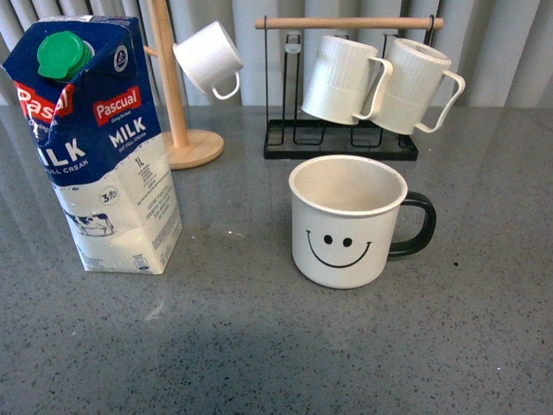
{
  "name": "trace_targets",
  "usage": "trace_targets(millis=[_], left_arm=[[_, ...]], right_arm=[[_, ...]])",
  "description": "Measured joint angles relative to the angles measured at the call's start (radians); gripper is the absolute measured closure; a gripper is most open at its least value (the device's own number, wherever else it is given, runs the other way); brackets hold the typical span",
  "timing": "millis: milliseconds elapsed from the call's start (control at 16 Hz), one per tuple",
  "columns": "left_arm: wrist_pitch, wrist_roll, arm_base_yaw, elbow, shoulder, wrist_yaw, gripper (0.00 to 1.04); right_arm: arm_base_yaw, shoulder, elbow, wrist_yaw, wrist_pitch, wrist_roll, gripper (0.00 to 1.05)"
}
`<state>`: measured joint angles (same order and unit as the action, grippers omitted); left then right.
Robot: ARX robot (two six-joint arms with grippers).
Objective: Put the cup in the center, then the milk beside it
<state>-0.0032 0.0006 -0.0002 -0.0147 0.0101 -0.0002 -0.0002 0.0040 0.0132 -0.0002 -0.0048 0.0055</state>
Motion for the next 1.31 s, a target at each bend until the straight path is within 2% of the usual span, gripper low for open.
trace_targets(millis=[125,250,562,750,1312], left_arm=[[0.0,0.0,0.0,0.0,0.0,0.0,0.07],[0.0,0.0,0.0,0.0,0.0,0.0,0.07],[0.0,0.0,0.0,0.0,0.0,0.0,0.07],[0.0,0.0,0.0,0.0,0.0,0.0,0.07],[0.0,0.0,0.0,0.0,0.0,0.0,0.07]], right_arm=[[0.0,0.0,0.0,0.0,0.0,0.0,1.03],[0.0,0.0,0.0,0.0,0.0,0.0,0.86],[0.0,0.0,0.0,0.0,0.0,0.0,0.31],[0.0,0.0,0.0,0.0,0.0,0.0,0.05],[0.0,0.0,0.0,0.0,0.0,0.0,0.07]])
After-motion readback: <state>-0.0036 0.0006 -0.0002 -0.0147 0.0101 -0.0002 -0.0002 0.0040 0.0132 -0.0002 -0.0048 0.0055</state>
